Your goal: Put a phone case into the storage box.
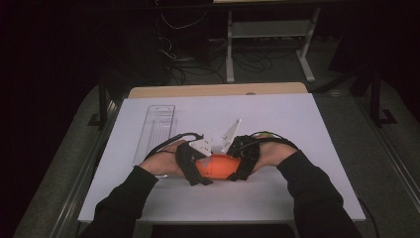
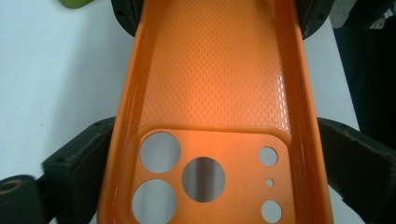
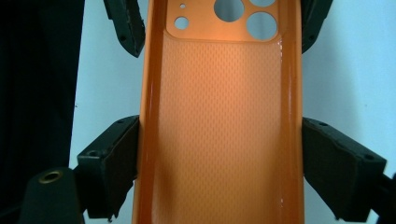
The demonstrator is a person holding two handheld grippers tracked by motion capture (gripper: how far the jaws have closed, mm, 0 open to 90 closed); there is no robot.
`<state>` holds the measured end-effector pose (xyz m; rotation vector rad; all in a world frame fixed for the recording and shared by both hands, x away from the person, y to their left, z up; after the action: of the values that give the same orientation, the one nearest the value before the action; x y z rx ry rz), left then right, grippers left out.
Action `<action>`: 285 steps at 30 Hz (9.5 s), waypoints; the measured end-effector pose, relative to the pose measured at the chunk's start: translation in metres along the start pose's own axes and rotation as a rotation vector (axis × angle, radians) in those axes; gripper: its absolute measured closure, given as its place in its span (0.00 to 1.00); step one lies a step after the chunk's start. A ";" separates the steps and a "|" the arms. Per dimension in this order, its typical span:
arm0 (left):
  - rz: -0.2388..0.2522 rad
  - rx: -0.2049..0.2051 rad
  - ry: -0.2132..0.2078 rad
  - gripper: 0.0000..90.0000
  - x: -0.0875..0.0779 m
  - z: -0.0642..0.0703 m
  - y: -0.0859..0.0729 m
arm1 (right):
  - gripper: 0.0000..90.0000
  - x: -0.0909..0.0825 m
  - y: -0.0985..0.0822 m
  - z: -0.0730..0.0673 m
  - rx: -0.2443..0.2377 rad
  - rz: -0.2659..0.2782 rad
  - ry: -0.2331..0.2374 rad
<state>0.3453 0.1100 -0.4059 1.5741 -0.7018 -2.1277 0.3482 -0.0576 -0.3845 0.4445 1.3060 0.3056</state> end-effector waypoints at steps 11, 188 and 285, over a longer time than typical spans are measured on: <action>0.009 0.009 -0.002 0.17 -0.001 -0.001 0.000 | 0.17 0.000 -0.001 -0.001 -0.003 -0.002 0.002; 0.156 -0.419 0.283 0.18 -0.019 -0.008 -0.002 | 0.07 0.024 -0.040 -0.054 -0.461 0.102 -1.223; 0.210 -0.350 0.303 0.00 -0.044 -0.003 -0.021 | 0.87 0.003 -0.041 -0.025 0.182 0.256 -0.833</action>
<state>0.3603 0.1526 -0.3860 1.5083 -0.3520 -1.7012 0.3233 -0.0888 -0.4123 0.7930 0.4610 0.1778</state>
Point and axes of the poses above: each handheld gripper's, and its own axes: x roughly forward along the jaws, y roughly out of its top, z roughly to its right, the point moved 2 cm from there along x, roughly forward along the jaws, and after that the axes turned 14 degrees about -y, right-handed, at the moved point
